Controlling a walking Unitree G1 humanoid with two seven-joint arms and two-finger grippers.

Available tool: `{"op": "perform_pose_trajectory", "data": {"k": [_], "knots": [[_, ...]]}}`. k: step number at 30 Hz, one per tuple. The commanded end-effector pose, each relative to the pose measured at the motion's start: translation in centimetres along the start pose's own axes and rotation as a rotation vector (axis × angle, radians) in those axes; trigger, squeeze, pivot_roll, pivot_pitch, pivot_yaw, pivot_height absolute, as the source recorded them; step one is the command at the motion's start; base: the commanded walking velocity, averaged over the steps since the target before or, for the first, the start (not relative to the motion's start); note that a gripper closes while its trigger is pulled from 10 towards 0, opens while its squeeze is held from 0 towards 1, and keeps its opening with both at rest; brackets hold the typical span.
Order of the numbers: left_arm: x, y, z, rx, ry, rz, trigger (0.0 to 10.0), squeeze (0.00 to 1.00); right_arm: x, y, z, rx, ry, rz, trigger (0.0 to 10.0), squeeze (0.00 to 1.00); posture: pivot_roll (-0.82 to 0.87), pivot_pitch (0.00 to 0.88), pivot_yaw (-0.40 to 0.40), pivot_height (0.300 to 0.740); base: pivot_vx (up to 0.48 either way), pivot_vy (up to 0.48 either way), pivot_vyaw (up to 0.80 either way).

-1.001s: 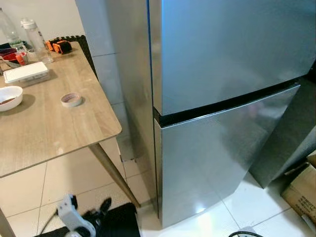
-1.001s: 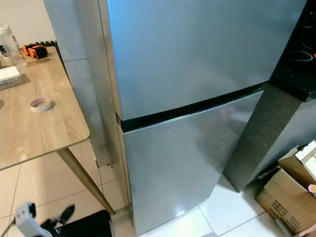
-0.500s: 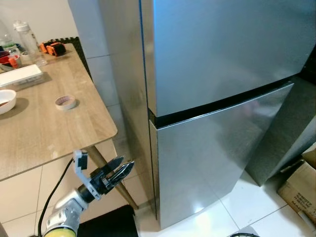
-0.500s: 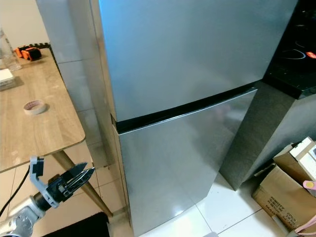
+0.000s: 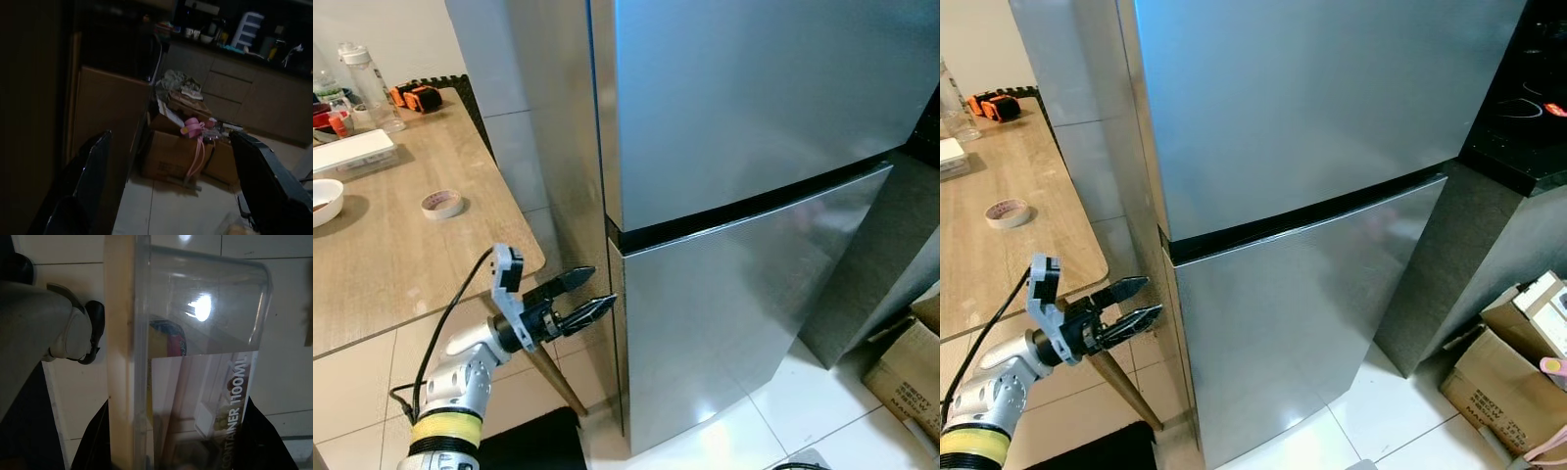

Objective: Restocking fridge

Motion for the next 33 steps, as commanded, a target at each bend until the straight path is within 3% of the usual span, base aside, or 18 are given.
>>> {"op": "perform_pose_trajectory", "data": {"k": [1, 3, 5, 13, 17, 20, 24, 33], "knots": [[-0.1, 0.3, -1.0, 0.052, -0.029, -0.039, 10.0, 0.0, -0.4, 0.1, 0.3, -0.008, 0.014, -0.002, 10.0, 0.0, -0.08, 0.0, -0.009, 0.74, 0.0, 0.0, 0.0], [-0.1, 0.3, -1.0, 0.052, -0.029, -0.039, 10.0, 0.0, -0.4, 0.1, 0.3, -0.008, 0.014, -0.002, 10.0, 0.0, -0.08, 0.0, -0.009, 0.74, 0.0, 0.0, 0.0], [0.1, -0.2, -2.5, 0.131, -0.077, -0.049, 10.0, 0.0, -1.3, 0.3, 0.3, -0.01, 0.018, -0.019, 10.0, 0.0, -0.09, 0.0, -0.012, 0.74, 0.0, 0.0, 0.0], [1.4, -1.0, -3.3, 0.181, -0.107, 0.002, 10.0, 0.0, -2.4, 0.5, 0.6, -0.016, 0.019, -0.035, 10.0, 0.0, -0.12, 0.0, -0.015, 0.74, 0.0, 0.0, 0.0], [1.4, -2.3, -2.7, 0.139, -0.095, 0.023, 10.0, 0.0, -2.9, 0.6, 0.7, -0.02, 0.018, -0.039, 10.0, 0.0, -0.14, 0.0, -0.016, 0.74, 0.0, 0.0, 0.0], [0.6, -4.5, -1.8, 0.061, -0.092, -0.012, 10.0, 0.0, -3.3, 0.8, 1.1, -0.028, 0.015, -0.039, 10.0, 0.0, -0.16, 0.022, -0.019, 0.74, 0.0, 0.0, 0.0], [0.4, -6.1, -0.9, -0.023, -0.1, -0.045, 10.0, 0.0, -3.6, 0.9, 1.4, -0.037, 0.012, -0.04, 10.0, 0.0, -0.17, 0.033, -0.013, 0.74, 0.0, 0.0, 0.0], [-0.2, -6.8, -0.1, -0.091, -0.123, -0.111, 10.0, 0.0, -3.4, 0.8, 1.1, -0.034, 0.012, -0.033, 10.0, 0.0, -0.17, 0.033, -0.007, 0.74, 0.0, 0.0, 0.0]]}}
Point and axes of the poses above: a point about 5 cm out from each wrist's last joint towards the gripper, its own y axis pointing back from the gripper into the wrist, its own x axis along the axis of the wrist's last joint, z = x × y, the point moved 6 cm from there along -y, pointing out of the wrist towards the gripper, and after that the axes turned 4 degrees about y, right-handed, at the moved point
